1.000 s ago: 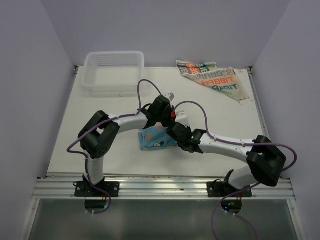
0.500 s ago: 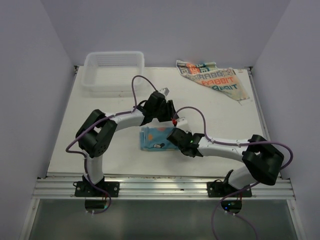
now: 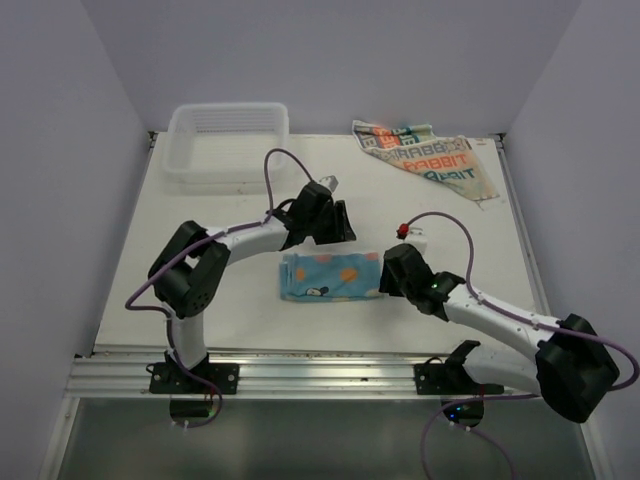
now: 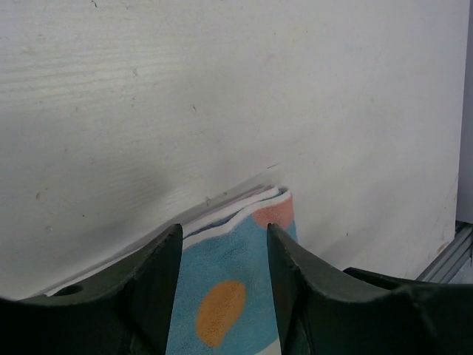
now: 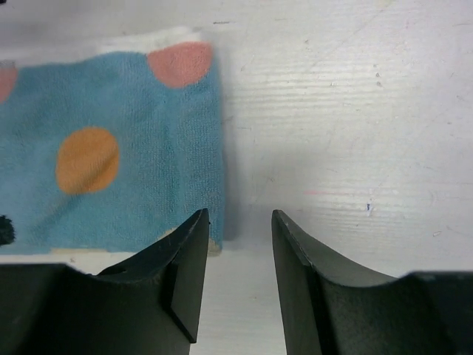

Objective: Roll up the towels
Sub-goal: Roll the towel

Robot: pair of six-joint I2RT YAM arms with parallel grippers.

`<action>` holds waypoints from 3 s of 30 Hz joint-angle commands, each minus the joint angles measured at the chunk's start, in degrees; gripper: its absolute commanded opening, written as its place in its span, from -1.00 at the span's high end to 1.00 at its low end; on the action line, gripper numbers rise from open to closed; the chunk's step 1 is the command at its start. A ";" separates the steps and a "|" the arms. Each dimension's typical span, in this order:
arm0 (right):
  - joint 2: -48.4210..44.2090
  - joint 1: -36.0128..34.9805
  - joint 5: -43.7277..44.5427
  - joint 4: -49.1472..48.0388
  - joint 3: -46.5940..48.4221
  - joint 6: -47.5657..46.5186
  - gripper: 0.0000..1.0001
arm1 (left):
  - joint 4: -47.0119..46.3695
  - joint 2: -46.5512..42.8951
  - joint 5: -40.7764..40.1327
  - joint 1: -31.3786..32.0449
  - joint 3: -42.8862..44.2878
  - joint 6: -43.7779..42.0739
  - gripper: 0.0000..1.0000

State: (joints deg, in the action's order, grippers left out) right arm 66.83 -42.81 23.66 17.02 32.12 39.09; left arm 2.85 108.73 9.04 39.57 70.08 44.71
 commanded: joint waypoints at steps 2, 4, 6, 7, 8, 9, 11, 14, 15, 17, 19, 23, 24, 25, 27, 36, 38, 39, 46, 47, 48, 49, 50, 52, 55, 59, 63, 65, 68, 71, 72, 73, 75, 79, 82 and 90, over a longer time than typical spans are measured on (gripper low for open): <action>-4.07 4.21 -13.87 -8.93 -2.67 2.82 0.12 | 2.42 -5.19 -3.50 0.51 1.46 -2.52 -0.04; -4.07 6.76 -16.70 -11.81 -3.90 4.32 0.12 | 3.56 -6.24 -4.29 0.86 1.54 -3.22 0.01; -3.20 9.57 -20.47 -14.28 -5.13 6.17 0.12 | 4.44 -6.95 -4.99 1.73 1.55 -3.92 0.12; -2.41 10.45 -21.37 -14.90 -5.05 6.52 0.13 | 4.62 -7.65 -5.78 2.17 1.55 -4.54 0.14; -0.84 11.25 -22.25 -15.25 -4.87 6.52 0.13 | 4.71 -7.74 -5.96 3.22 1.55 -4.89 0.17; -0.21 12.21 -23.12 -15.87 -4.79 6.61 0.13 | 4.88 -7.83 -5.96 3.84 1.55 -5.15 0.22; 1.02 13.01 -23.13 -15.79 -4.61 6.52 0.14 | 4.88 -7.57 -5.70 5.68 1.46 -5.33 0.27; 2.08 14.06 -23.40 -16.75 -4.70 6.26 0.15 | 4.10 -6.69 -4.65 7.44 0.06 -4.55 0.47; 2.86 14.41 -24.70 -16.75 -4.78 6.26 0.16 | 2.70 -6.43 -3.95 7.80 -0.56 -4.11 0.60; 3.40 14.68 -25.15 -18.07 -4.61 6.26 0.19 | 1.37 -5.81 -2.54 8.59 -1.96 -3.14 0.67; 3.75 14.94 -25.15 -18.33 -4.61 6.35 0.22 | 0.40 -4.76 -2.27 9.29 -2.14 -2.96 0.81; 4.10 15.12 -25.24 -18.16 -4.43 6.17 0.35 | 0.31 -2.91 -2.27 11.05 -2.06 -3.22 0.90; 4.01 15.21 -25.16 -18.16 -4.43 6.17 0.43 | 0.31 -2.04 -2.10 11.23 -2.14 -3.22 0.94; 4.10 15.21 -25.07 -18.16 -4.43 6.09 0.46 | 0.31 -1.59 -1.83 11.49 -2.14 -3.14 0.95; 4.36 15.12 -25.07 -17.81 -4.08 5.82 0.50 | -0.13 -0.54 -1.57 11.67 -2.32 -2.96 0.96; 6.65 15.12 -23.75 -17.19 -3.55 4.68 0.43 | 0.48 2.54 -2.71 12.81 -2.23 -2.61 0.97; 7.26 15.12 -23.75 -17.19 -3.56 4.41 0.41 | 1.10 2.89 -3.15 12.81 -2.23 -2.61 0.98; 7.44 15.12 -23.75 -17.19 -3.29 4.41 0.40 | 1.19 2.98 -3.32 12.81 -2.23 -2.61 0.99; 8.67 15.21 -22.96 -15.96 -2.33 3.54 0.23 | 1.89 2.89 -4.11 12.81 -2.76 -2.52 1.00; 8.84 15.21 -23.39 -16.05 -2.32 3.54 0.24 | 1.81 2.81 -4.12 12.81 -2.85 -2.43 1.00; 8.85 15.21 -23.40 -16.57 -2.32 3.54 0.35 | 1.81 2.81 -4.29 12.81 -2.85 -2.35 1.00; 8.85 15.12 -23.40 -16.75 -2.24 3.71 0.43 | 1.81 2.72 -4.20 12.81 -2.93 -2.35 1.00; 8.67 15.21 -23.40 -16.66 -2.32 3.71 0.50 | 1.81 2.72 -4.20 12.81 -2.94 -2.35 1.00; 7.45 15.21 -23.40 -16.66 -2.15 3.01 0.63 | 1.81 2.72 -4.20 12.81 -2.94 -2.34 1.00; 5.60 15.21 -23.48 -15.88 -1.54 1.96 0.75 | 1.54 2.72 -4.21 12.90 -3.02 -2.17 1.00; 4.54 15.21 -25.94 -15.52 -1.01 0.90 0.82 | 1.19 2.81 -4.29 12.99 -3.11 -1.91 1.00; 4.54 15.21 -28.31 -16.66 -1.18 0.72 0.84 | 0.84 2.72 -4.20 13.16 -3.55 -1.64 1.00; 4.71 15.12 -29.54 -16.66 -0.92 0.90 0.85 | 0.66 2.72 -4.20 13.25 -3.64 -1.64 1.00; 6.03 15.12 -31.39 -18.77 -0.74 0.99 0.84 | 0.75 2.54 -4.38 13.25 -3.73 -1.64 1.00; 7.26 15.03 -33.14 -20.35 -0.92 1.51 0.86 | 0.58 2.37 -4.38 13.34 -3.99 -1.55 1.00; 7.53 15.03 -33.50 -20.70 -0.92 1.69 0.87 | 0.58 2.28 -4.38 13.34 -4.16 -1.38 1.00; 7.61 15.03 -33.68 -20.88 -0.92 2.04 0.87 | 0.40 2.28 -4.47 13.34 -4.25 -1.47 1.00; 7.79 15.03 -34.03 -21.41 -0.92 2.30 0.87 | 0.22 2.28 -4.38 13.34 -4.43 -1.47 1.00; 9.19 15.03 -34.47 -21.67 -0.48 2.31 0.87 | 0.22 2.02 -4.38 13.34 -4.61 -1.38 1.00; 10.25 14.94 -34.73 -22.55 -0.57 2.74 0.88 | 0.22 1.67 -4.82 13.34 -4.87 -1.47 1.00; 13.94 14.68 -32.89 -22.82 -0.74 2.13 0.97 | 0.22 0.87 -5.43 13.34 -5.13 -1.73 1.00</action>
State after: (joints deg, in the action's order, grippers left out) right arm 79.26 -27.79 -8.80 -3.99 29.95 41.23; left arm 3.86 111.18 4.99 52.31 66.02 42.89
